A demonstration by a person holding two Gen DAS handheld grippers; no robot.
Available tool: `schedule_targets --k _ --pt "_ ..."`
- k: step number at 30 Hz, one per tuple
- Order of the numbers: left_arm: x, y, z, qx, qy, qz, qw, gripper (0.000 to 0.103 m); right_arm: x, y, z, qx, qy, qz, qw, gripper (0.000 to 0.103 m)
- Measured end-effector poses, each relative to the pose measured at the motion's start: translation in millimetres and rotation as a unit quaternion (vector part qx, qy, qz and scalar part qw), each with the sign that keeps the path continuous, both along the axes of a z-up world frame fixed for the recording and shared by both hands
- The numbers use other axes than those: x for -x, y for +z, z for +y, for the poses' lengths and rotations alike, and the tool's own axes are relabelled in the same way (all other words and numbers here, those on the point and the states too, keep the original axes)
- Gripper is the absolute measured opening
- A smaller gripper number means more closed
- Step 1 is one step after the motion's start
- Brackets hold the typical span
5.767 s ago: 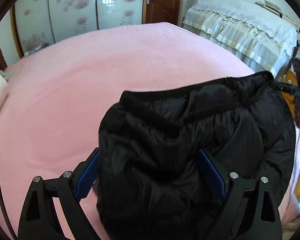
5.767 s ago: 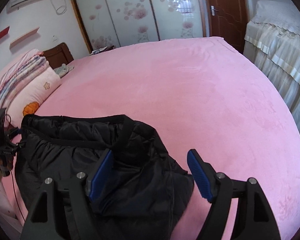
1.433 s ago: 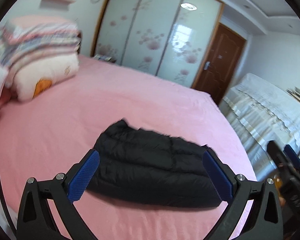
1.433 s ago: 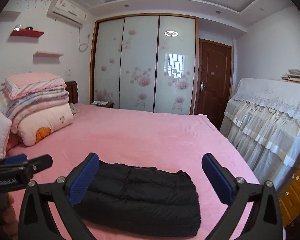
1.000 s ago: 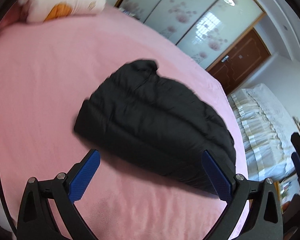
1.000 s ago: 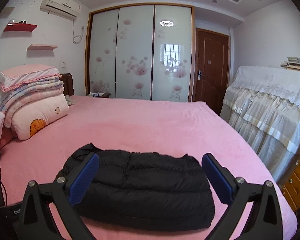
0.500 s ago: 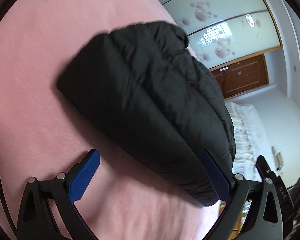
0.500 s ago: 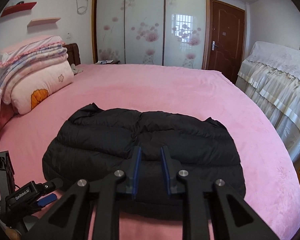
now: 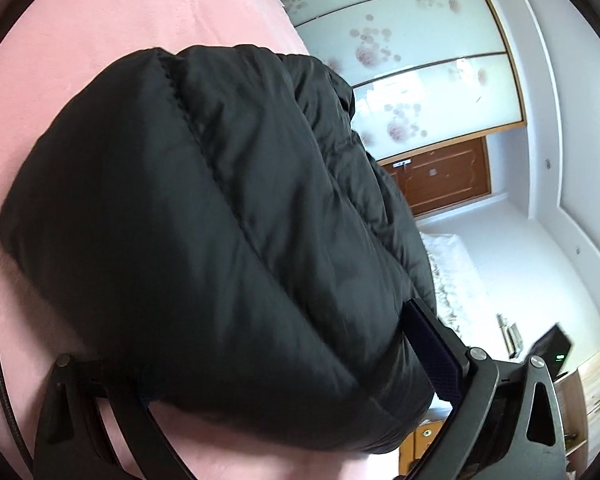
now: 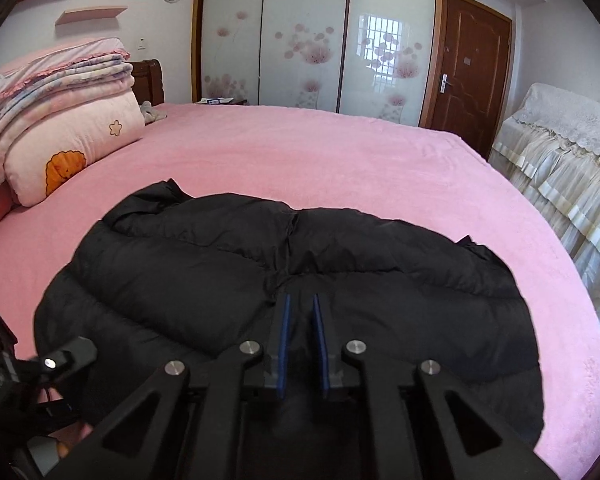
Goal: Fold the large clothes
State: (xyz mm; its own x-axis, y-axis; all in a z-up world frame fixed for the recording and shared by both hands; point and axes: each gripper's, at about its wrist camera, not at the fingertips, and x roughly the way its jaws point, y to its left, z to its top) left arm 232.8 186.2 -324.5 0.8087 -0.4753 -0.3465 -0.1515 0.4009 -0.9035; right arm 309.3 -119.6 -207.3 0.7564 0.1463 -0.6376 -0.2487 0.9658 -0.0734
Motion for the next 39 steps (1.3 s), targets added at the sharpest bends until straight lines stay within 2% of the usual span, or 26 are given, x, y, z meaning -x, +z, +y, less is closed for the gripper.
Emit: schedule_targets --k 4,8,10,11,12,14,16,18,21,25,27,30,31,34,35,39 --pt "-13.9 -1.9 -1.4 -0.005 -0.001 -0.001 1.0 0.1 -15.0 -11.7 2.6 -0.001 -0.002 0.008 1.0 0.011" --pt "-28.0 5.5 -9.5 -0.047 -0.002 0.01 0.9989 0.099 -23.8 -27.3 10.1 0.005 0.007 0.022 1.0 0.01" --pt "-32.0 17.0 -17.7 -0.088 -0.003 0.004 0.9961 0.091 -26.6 -35.4 12.8 0.008 0.01 0.03 0.999 0.01" --pt "-33.4 22.8 -21.8 -0.109 -0.007 0.002 0.994 0.083 -28.1 -40.6 13.8 0.008 0.012 0.036 0.999 0.01" --pt "-34.7 30.0 -27.8 -0.137 -0.011 -0.002 0.9905 0.075 -29.4 -43.8 16.1 0.008 0.012 0.039 0.999 0.01" --pt "-35.9 47.6 -41.8 -0.193 -0.018 -0.009 0.9809 0.064 -33.3 -51.1 15.0 0.004 0.012 0.05 0.999 0.009" --pt "-35.6 62.7 -53.9 -0.234 -0.017 -0.02 0.9718 0.056 -37.9 -57.0 12.1 -0.003 0.011 0.062 0.998 0.009" --pt "-34.4 79.4 -76.3 -0.287 -0.02 -0.035 0.9572 0.047 -41.8 -62.3 7.7 -0.016 0.011 0.073 0.997 0.009" --pt "-31.2 102.0 -109.1 -0.349 -0.033 -0.073 0.9336 0.04 -45.7 -69.8 -0.5 -0.031 0.01 0.087 0.996 0.008" --pt "-25.5 121.3 -154.2 -0.431 -0.06 -0.112 0.8932 0.035 -46.7 -76.5 -11.8 -0.06 0.013 0.1 0.993 0.007" --pt "-23.7 127.1 -178.0 -0.474 -0.075 -0.126 0.8682 0.034 -47.8 -79.6 -19.3 -0.079 0.014 0.109 0.991 0.007" --pt "-23.0 129.2 -213.6 -0.538 -0.094 -0.139 0.826 0.034 -49.2 -84.1 -26.6 -0.096 0.02 0.121 0.988 0.006" --pt "-21.5 129.3 -226.1 -0.562 -0.099 -0.142 0.8091 0.034 -49.3 -85.5 -28.9 -0.099 0.024 0.127 0.987 0.006" --pt "-8.1 133.3 -258.6 -0.608 -0.105 -0.149 0.7727 0.033 -51.2 -86.2 -36.9 -0.112 0.04 0.148 0.982 0.005" --pt "-7.4 135.0 -263.7 -0.615 -0.106 -0.152 0.7661 0.033 -51.7 -84.0 -41.8 -0.12 0.051 0.159 0.979 0.005" --pt "-23.3 137.6 -267.6 -0.634 -0.112 -0.143 0.7515 0.033 -50.1 -68.7 -61.5 -0.15 0.066 0.181 0.97 0.005"
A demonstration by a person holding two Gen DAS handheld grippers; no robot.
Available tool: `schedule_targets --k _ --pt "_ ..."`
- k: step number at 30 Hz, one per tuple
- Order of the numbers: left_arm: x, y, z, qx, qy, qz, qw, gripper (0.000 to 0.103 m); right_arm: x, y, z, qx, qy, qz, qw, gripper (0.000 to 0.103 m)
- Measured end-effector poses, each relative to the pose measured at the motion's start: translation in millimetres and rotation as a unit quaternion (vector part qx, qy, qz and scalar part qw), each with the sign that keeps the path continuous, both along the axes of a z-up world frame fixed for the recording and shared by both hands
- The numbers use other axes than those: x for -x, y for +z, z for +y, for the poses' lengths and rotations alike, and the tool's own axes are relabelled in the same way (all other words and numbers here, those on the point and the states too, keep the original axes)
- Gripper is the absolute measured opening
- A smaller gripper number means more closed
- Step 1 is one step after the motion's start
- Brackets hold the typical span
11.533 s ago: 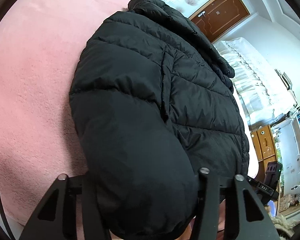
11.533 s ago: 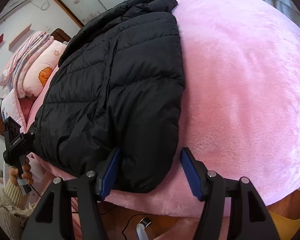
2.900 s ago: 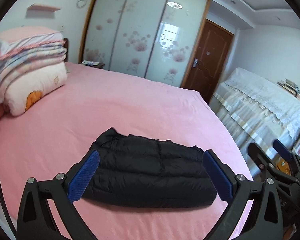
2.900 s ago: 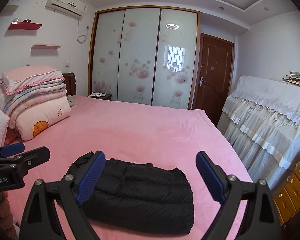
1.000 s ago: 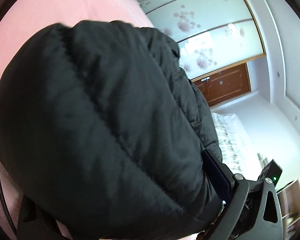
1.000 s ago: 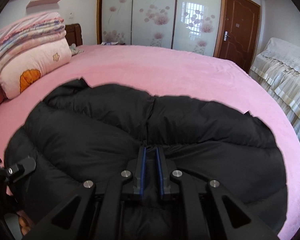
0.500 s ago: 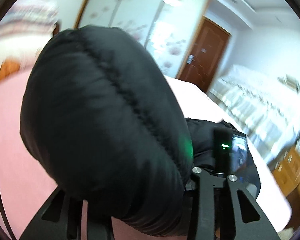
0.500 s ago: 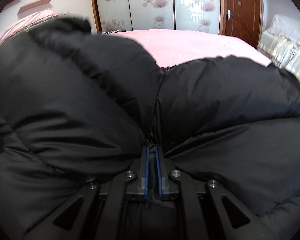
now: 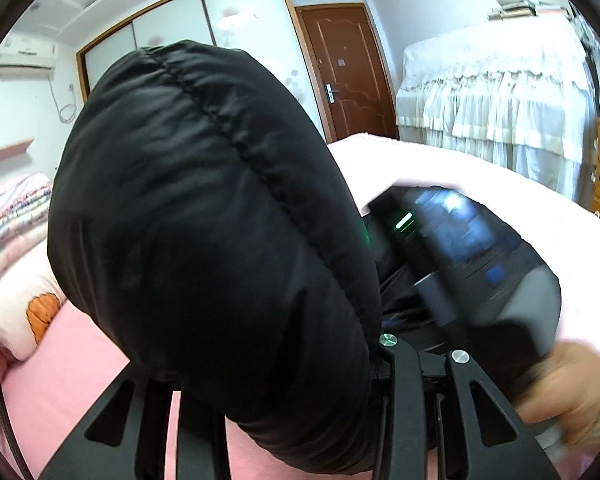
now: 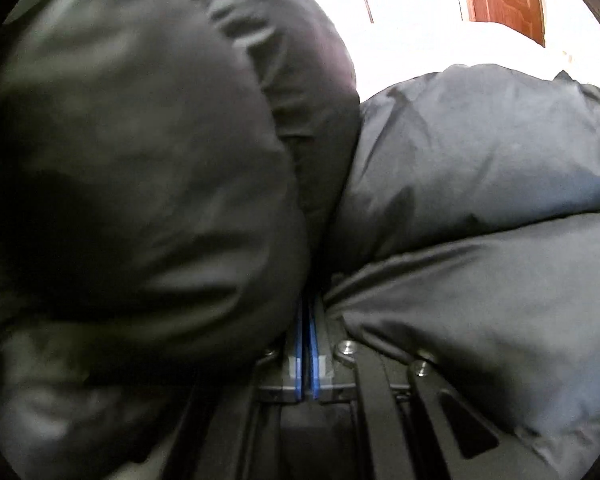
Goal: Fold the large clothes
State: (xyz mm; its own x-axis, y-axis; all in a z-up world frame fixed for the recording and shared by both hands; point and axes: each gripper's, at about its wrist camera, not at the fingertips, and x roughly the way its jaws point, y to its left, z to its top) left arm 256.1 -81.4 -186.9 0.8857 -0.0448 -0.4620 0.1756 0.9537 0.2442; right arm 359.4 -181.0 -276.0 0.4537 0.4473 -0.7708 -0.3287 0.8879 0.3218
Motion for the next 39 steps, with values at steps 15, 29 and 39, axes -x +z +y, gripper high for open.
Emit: schedule_targets --k 15,29,39 --pt "-15.8 1.7 -64.7 -0.134 0.0 0.021 0.9908 0.033 44.2 60.4 -130.4 0.04 -0.11 -0.084 0.99 0.005" --pt "-36.8 -64.0 -156.6 -0.39 -0.078 0.014 0.9173 0.035 39.9 12.4 -126.1 -0.054 -0.064 -0.025 0.996 0.005" --pt "-52.3 -123.8 -183.3 -0.525 -0.117 -0.002 0.8433 0.042 55.7 45.1 -187.6 -0.032 -0.134 -0.056 0.989 0.045"
